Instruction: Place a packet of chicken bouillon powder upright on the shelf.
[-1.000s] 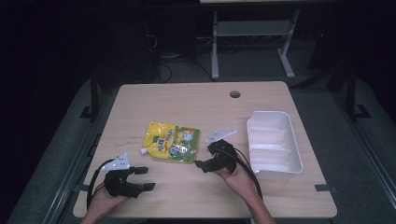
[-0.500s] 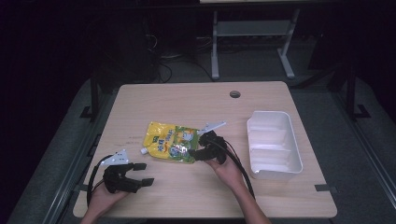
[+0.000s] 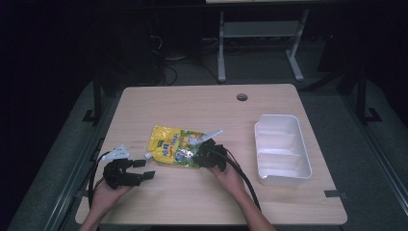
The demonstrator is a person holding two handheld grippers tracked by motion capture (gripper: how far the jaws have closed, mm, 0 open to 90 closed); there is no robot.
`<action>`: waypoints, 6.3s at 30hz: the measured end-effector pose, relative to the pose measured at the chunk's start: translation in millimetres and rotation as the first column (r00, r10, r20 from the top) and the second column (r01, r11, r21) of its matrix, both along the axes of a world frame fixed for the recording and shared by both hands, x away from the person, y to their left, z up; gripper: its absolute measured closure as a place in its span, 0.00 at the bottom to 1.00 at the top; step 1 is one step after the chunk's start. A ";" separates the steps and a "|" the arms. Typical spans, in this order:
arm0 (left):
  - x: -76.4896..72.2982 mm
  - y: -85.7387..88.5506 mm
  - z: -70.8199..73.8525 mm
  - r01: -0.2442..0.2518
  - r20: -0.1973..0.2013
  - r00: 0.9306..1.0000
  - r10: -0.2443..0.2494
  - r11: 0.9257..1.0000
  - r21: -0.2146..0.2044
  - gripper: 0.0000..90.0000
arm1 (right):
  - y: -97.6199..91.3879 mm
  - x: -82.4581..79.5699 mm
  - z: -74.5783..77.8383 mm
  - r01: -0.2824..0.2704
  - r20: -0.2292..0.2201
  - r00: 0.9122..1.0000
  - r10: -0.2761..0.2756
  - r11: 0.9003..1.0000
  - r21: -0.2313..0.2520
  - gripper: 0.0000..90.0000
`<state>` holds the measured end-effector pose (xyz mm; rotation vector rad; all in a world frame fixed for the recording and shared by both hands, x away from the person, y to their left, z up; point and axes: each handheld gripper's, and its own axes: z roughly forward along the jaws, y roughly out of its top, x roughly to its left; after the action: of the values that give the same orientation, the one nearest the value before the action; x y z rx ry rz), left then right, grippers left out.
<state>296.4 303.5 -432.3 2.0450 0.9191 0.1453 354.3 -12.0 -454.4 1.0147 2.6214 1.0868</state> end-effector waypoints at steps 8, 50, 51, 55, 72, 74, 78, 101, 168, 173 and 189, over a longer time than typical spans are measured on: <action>39.4 2.1 10.0 -0.098 -0.028 0.995 0.098 0.995 0.010 0.34 | 0.4 -1.7 -5.5 0.003 0.002 1.000 -0.003 1.000 -0.006 0.72; 116.7 6.8 -27.4 -0.273 -0.324 0.917 0.233 0.959 -0.081 0.59 | 2.0 -10.3 -9.8 0.012 0.056 0.998 -0.012 1.000 -0.011 0.77; 115.8 6.7 -26.4 -0.268 -0.316 0.920 0.231 0.960 -0.077 0.59 | 1.9 -10.4 -10.1 0.012 0.057 0.998 -0.011 1.000 -0.010 0.77; 113.5 10.7 -24.4 -0.252 -0.314 0.924 0.218 0.965 -0.069 0.67 | 1.1 -10.7 -11.3 0.016 0.056 0.998 -0.016 1.000 -0.002 0.78; 110.2 19.4 -17.8 -0.195 -0.332 0.933 0.139 0.970 -0.143 0.99 | -1.3 -10.6 -13.1 0.025 0.049 0.998 -0.025 1.000 0.016 0.79; 108.9 19.2 -15.0 -0.187 -0.320 0.938 0.133 0.972 -0.143 0.99 | -1.5 -10.6 -13.3 0.024 0.052 0.998 -0.025 1.000 0.017 0.79; 107.1 20.0 -12.5 -0.169 -0.308 0.944 0.120 0.976 -0.135 1.00 | -1.9 -10.7 -13.0 0.024 0.053 0.998 -0.025 1.000 0.018 0.78; 83.0 3.7 55.1 0.052 -0.152 0.985 -0.080 0.983 -0.177 1.00 | -8.5 -21.8 41.6 -0.145 0.036 0.989 0.141 0.977 0.159 0.31; 47.0 -38.6 130.4 0.309 0.059 0.950 -0.306 0.950 -0.044 0.53 | -18.7 -4.7 80.6 -0.394 0.020 0.912 0.409 0.865 0.309 0.99; 44.8 -29.6 129.0 0.284 0.072 0.957 -0.280 0.958 -0.046 0.46 | -28.0 -5.8 86.6 -0.369 0.025 0.925 0.378 0.883 0.292 0.99; 30.0 -20.2 107.4 0.239 0.116 0.964 -0.238 0.971 0.010 0.41 | -47.0 -5.5 99.8 -0.319 0.041 0.947 0.320 0.910 0.265 0.99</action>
<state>326.5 283.2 -324.9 2.1015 0.5953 0.1295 348.8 -59.0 -354.6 0.6326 2.7611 1.5474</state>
